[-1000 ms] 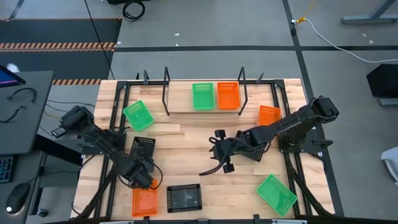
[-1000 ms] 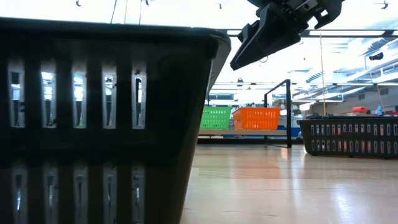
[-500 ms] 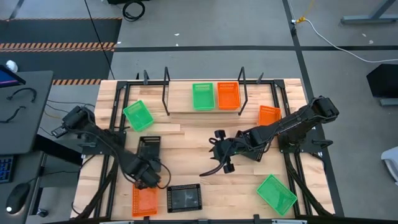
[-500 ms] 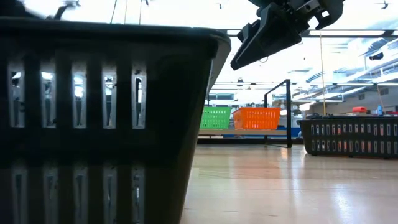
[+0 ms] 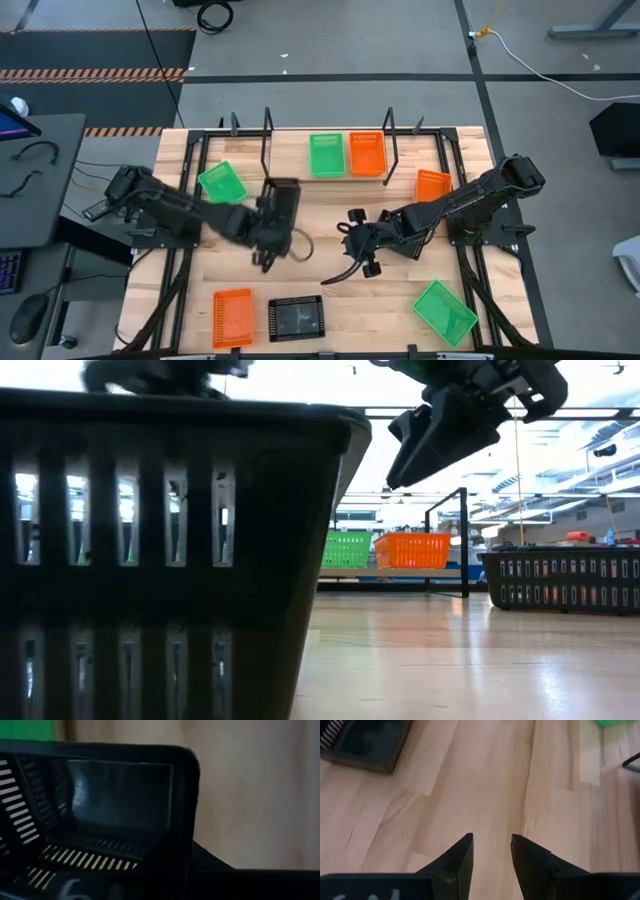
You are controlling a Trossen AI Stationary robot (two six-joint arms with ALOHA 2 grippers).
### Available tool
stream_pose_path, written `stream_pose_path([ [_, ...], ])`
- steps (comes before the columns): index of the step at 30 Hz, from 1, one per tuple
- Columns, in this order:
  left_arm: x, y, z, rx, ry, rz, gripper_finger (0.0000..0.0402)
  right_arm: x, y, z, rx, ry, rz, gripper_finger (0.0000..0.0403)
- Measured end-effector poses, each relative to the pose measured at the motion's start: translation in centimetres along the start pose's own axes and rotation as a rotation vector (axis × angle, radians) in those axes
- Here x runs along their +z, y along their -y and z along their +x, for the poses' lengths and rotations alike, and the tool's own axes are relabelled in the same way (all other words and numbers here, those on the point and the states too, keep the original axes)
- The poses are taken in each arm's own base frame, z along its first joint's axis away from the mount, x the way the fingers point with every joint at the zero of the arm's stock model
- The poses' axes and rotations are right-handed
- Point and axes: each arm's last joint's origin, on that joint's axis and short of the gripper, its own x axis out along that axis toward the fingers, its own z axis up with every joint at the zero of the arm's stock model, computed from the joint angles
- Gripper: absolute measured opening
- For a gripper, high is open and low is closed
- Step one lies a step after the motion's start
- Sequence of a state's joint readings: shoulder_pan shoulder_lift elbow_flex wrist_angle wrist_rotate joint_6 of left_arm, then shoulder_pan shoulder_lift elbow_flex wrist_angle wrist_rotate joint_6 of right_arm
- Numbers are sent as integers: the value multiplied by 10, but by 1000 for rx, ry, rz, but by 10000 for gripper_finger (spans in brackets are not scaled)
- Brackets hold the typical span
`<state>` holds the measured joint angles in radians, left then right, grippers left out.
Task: Stack baskets on shelf by color
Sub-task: Put the top left black bin on the shelf
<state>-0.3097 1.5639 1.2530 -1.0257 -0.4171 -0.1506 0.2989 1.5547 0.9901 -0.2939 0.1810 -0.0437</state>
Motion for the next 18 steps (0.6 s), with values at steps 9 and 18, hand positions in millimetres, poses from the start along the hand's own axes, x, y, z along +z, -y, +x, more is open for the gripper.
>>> stream_pose_path([
  [9,6,-67,28,-71,-10,-69,2,-2,0,0,1,-22,27,137],
  [18,3,-115,46,-12,0,-132,1,-2,9,1,-24,-19,-15,137],
])
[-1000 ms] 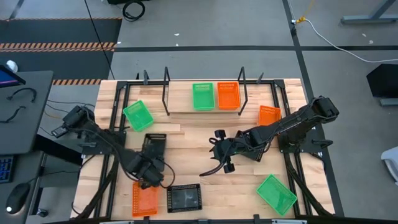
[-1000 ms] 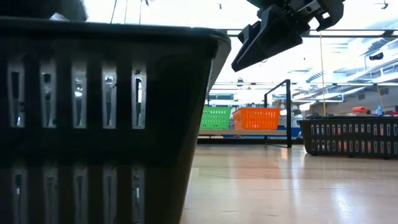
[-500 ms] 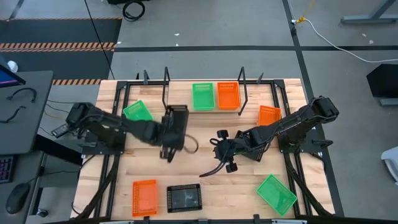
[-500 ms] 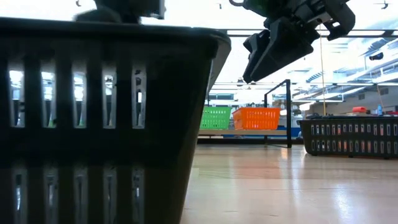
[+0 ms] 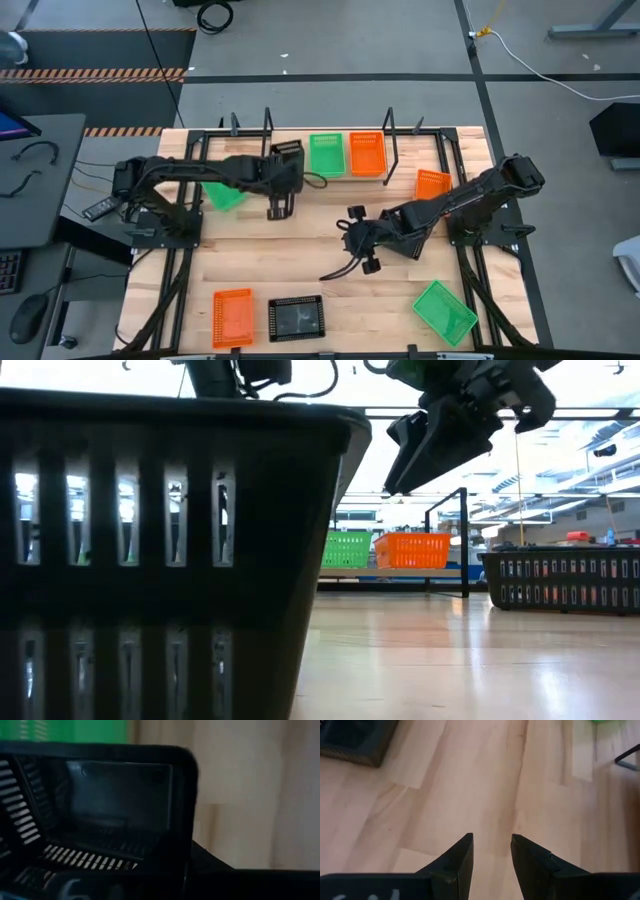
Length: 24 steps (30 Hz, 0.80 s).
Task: Stack baskets on shelf by color
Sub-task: Put the top left black bin on the shelf
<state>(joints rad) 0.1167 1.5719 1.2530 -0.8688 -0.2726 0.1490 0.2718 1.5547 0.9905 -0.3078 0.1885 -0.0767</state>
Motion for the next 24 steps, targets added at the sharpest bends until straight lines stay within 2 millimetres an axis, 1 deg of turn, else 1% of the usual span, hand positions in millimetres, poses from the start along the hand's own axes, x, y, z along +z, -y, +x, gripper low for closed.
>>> stream_pose_path([
  [7,-1,-32,8,21,33,-24,1,2,19,3,-45,26,-52,137],
  [10,0,-45,13,5,66,-51,1,0,28,4,-64,17,-45,137],
  [12,-2,-52,18,-9,58,-73,1,-1,34,5,-75,11,-32,137],
  [15,-4,-58,32,-35,20,-90,1,-3,41,6,-88,1,-28,137],
  [18,-5,-58,44,-42,-24,-91,1,-5,46,6,-94,-16,-44,137],
  [21,-5,-57,52,-28,-48,-83,2,-6,48,6,-97,-29,-50,137],
  [24,-5,-58,55,-18,-57,-65,3,-7,51,6,-96,-34,-47,137],
])
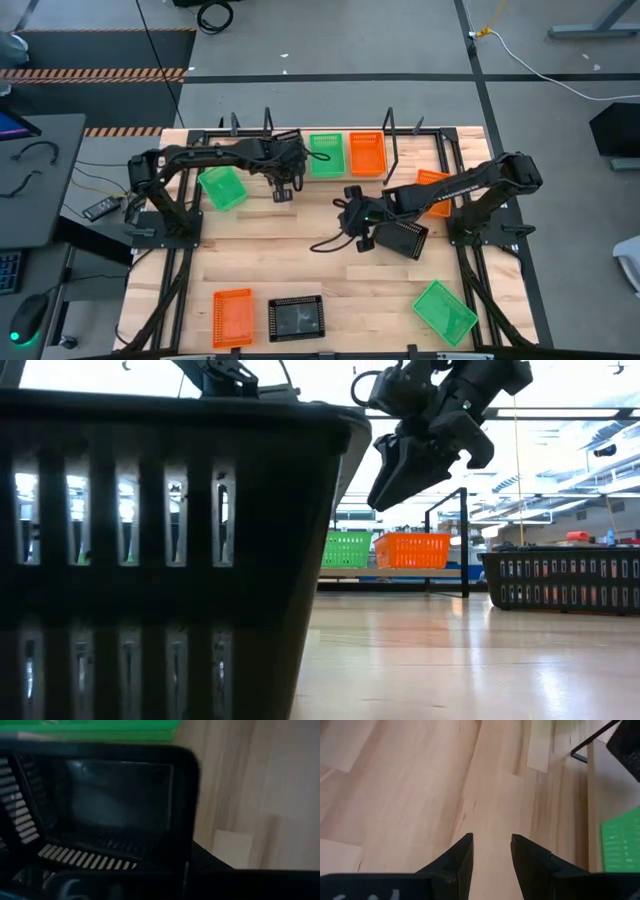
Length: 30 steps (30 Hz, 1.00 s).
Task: Stack baskets on shelf by color
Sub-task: Put the top left black bin on the shelf
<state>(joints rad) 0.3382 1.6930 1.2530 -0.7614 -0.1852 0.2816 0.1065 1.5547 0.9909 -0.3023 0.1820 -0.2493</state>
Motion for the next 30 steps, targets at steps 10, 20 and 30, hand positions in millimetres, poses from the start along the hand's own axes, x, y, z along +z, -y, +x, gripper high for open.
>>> stream_pose_path([
  [10,-2,-10,6,0,-6,-12,6,-3,9,2,33,6,18,137],
  [20,0,-11,23,-25,-20,-11,7,-3,10,2,57,10,25,137],
  [30,-1,-9,28,-40,-42,-6,17,-10,10,5,57,-13,39,137],
])
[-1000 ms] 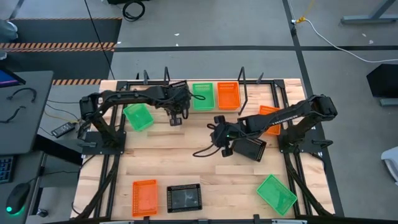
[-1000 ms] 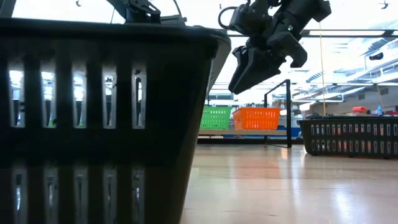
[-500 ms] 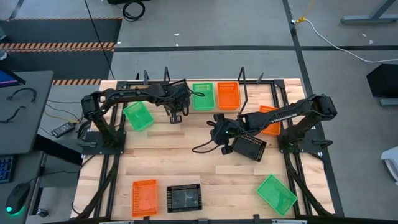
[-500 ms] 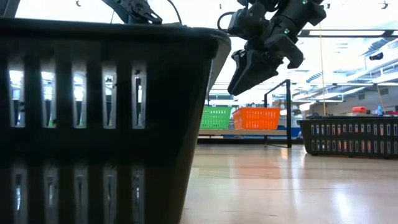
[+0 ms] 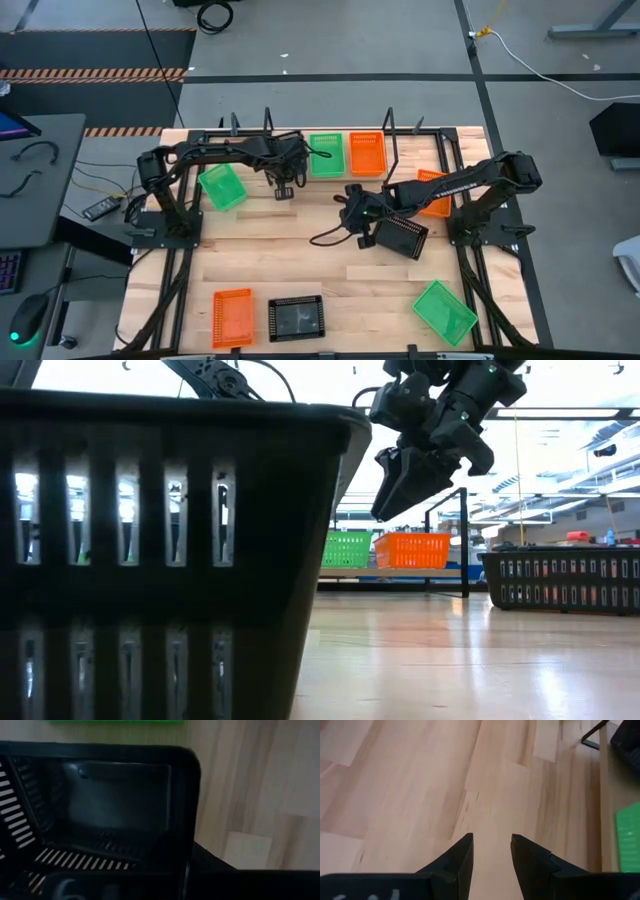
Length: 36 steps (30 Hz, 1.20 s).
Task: Stack baskets on shelf by color
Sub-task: Put the top left black bin on the shelf
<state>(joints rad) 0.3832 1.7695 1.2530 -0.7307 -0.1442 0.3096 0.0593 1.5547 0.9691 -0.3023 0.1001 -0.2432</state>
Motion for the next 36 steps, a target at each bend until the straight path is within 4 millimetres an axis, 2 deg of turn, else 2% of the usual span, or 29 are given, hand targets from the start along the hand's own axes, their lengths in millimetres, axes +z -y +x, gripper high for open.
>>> stream_pose_path([
  [11,0,-1,-1,15,-1,-9,80,0,1,0,-6,5,7,137],
  [17,0,-1,-1,37,-7,-11,102,0,1,0,-6,6,7,137],
  [26,3,-2,-1,48,27,-50,85,0,1,0,-4,7,7,137],
  [36,-1,0,-1,27,-15,-117,55,0,1,0,-3,8,7,137],
])
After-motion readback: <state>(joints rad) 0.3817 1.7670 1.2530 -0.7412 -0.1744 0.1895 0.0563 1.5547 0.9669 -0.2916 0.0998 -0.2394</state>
